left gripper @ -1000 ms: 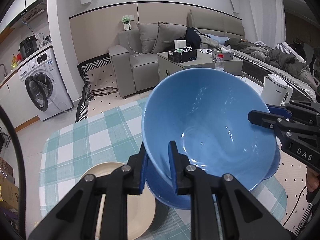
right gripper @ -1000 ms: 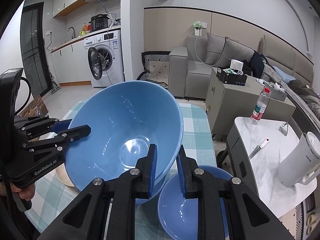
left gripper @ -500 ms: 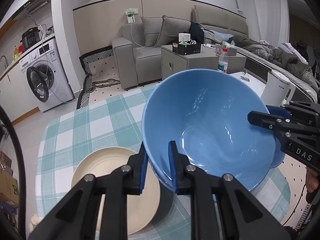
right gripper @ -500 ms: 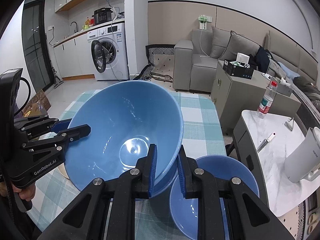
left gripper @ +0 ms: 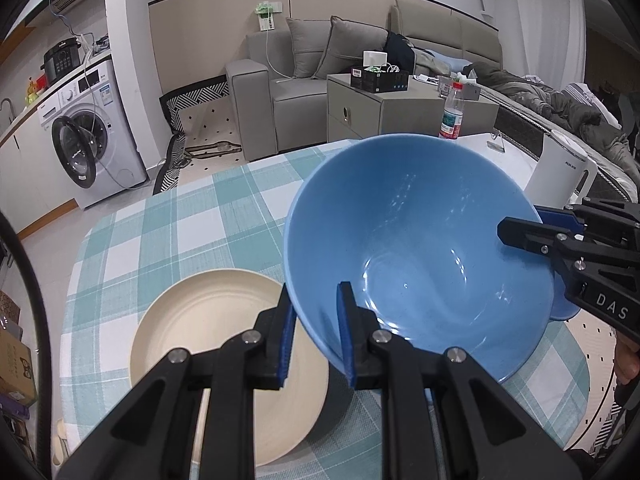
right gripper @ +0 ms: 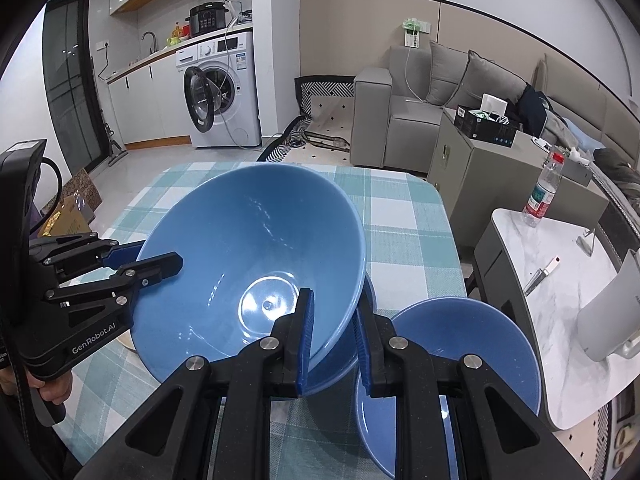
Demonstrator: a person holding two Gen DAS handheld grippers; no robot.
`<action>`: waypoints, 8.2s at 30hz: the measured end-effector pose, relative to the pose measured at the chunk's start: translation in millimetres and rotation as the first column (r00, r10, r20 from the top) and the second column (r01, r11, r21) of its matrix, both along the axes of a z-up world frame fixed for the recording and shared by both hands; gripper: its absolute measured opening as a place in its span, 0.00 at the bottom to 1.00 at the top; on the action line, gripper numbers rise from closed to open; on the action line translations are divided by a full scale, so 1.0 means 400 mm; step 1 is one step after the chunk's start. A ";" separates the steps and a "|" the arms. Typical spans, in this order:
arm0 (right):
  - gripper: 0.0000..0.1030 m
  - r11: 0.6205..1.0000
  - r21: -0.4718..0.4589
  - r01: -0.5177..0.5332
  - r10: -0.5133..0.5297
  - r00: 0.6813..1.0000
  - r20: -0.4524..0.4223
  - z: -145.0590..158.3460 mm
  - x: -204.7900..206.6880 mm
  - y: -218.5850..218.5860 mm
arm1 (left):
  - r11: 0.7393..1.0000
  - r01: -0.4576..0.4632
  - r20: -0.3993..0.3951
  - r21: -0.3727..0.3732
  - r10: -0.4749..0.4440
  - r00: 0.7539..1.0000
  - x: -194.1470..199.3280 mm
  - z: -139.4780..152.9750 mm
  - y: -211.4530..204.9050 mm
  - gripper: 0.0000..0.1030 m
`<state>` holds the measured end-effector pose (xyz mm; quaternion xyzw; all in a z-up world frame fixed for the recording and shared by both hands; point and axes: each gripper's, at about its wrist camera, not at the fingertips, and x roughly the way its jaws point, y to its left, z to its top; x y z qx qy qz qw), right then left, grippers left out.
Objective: Organize plates and bowls
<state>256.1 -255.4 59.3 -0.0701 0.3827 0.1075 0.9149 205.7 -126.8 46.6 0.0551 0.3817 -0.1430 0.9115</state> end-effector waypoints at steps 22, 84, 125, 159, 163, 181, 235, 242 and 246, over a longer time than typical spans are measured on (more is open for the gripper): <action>0.19 0.993 -0.121 0.010 -0.011 1.000 -0.010 -0.088 0.024 0.022 | 1.000 0.011 -0.059 0.015 -0.010 0.998 0.030 -0.067 -0.012 0.17; 0.98 0.997 -0.005 0.075 -0.074 0.983 0.168 0.009 -0.113 -0.068 | 0.997 0.023 -0.014 -0.077 -0.025 1.000 -0.037 0.003 -0.007 1.00; 0.95 0.912 0.129 0.389 -0.401 0.911 0.095 -0.004 -0.229 -0.475 | 0.970 0.222 -0.075 -0.104 -0.230 0.970 -0.159 -0.024 -0.384 0.85; 0.45 0.907 0.137 0.399 -0.397 0.917 -0.044 -0.142 -0.140 -0.517 | 0.977 0.118 -0.167 -0.178 -0.148 0.975 -0.088 -0.101 -0.439 0.54; 0.39 0.909 0.125 0.398 -0.394 0.917 -0.056 -0.159 -0.131 -0.512 | 0.978 0.124 -0.154 -0.169 -0.150 0.977 -0.083 -0.103 -0.445 0.49; 0.16 0.923 0.081 0.376 -0.373 0.927 -0.047 -0.173 -0.124 -0.491 | 0.980 0.137 -0.146 -0.141 -0.158 0.977 -0.068 -0.107 -0.451 0.30; 0.16 0.957 0.150 0.247 -0.277 0.931 0.239 0.071 -0.209 -0.239 | 0.978 0.072 0.124 -0.197 -0.048 0.991 -0.129 0.111 -0.206 0.30; 0.16 0.971 0.119 0.206 -0.229 0.945 0.233 0.067 -0.181 -0.154 | 0.981 0.033 0.138 -0.192 -0.006 0.990 -0.138 0.119 -0.134 0.30; 0.16 0.978 0.104 0.180 -0.200 0.954 0.222 0.062 -0.160 -0.114 | 0.979 0.011 0.127 -0.201 0.015 0.992 -0.131 0.115 -0.090 0.30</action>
